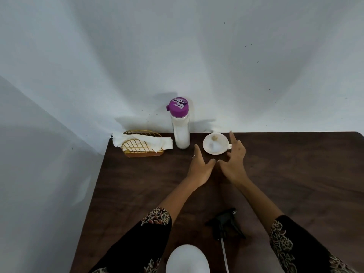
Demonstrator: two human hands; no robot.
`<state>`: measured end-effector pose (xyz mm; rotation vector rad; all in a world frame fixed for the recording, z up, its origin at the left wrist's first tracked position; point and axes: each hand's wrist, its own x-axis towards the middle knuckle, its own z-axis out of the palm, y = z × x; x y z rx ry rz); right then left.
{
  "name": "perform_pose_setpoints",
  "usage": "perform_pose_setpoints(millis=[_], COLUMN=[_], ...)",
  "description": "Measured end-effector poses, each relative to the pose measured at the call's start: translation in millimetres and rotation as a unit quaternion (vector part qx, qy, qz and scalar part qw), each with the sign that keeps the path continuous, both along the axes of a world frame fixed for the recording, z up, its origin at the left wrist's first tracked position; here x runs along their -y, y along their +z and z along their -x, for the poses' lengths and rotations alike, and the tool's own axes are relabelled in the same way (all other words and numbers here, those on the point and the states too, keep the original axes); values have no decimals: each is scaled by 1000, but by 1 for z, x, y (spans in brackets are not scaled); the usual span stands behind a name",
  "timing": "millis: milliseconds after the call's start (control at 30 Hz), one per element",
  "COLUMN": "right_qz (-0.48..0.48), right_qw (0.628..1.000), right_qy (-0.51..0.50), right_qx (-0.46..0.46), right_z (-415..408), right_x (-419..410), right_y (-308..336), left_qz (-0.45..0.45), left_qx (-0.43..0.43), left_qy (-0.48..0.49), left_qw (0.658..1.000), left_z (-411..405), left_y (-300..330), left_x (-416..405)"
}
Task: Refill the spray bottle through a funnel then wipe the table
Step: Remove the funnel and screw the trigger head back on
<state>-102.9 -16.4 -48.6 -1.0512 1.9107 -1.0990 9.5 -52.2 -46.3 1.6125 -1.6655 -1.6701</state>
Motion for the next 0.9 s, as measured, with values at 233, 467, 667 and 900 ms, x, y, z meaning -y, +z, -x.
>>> perform_pose_setpoints(millis=[233, 467, 667, 900], right_qz=[-39, -237, -306, -302], right_qw=[994, 954, 913, 897], right_qy=[-87, 51, 132, 141], right_qx=[-60, -177, -237, -290], right_z=[10, -17, -48, -63], right_x=[-76, -161, -168, -161], right_y=[31, 27, 27, 26], left_qz=[-38, -3, 13, 32], left_qx=[-77, -101, -110, -84], left_qy=[73, 109, 116, 101], left_qw=[994, 989, 987, 991], left_z=[-73, -154, -171, -174], left_y=[29, 33, 37, 48], left_x=[-64, -173, -226, -243])
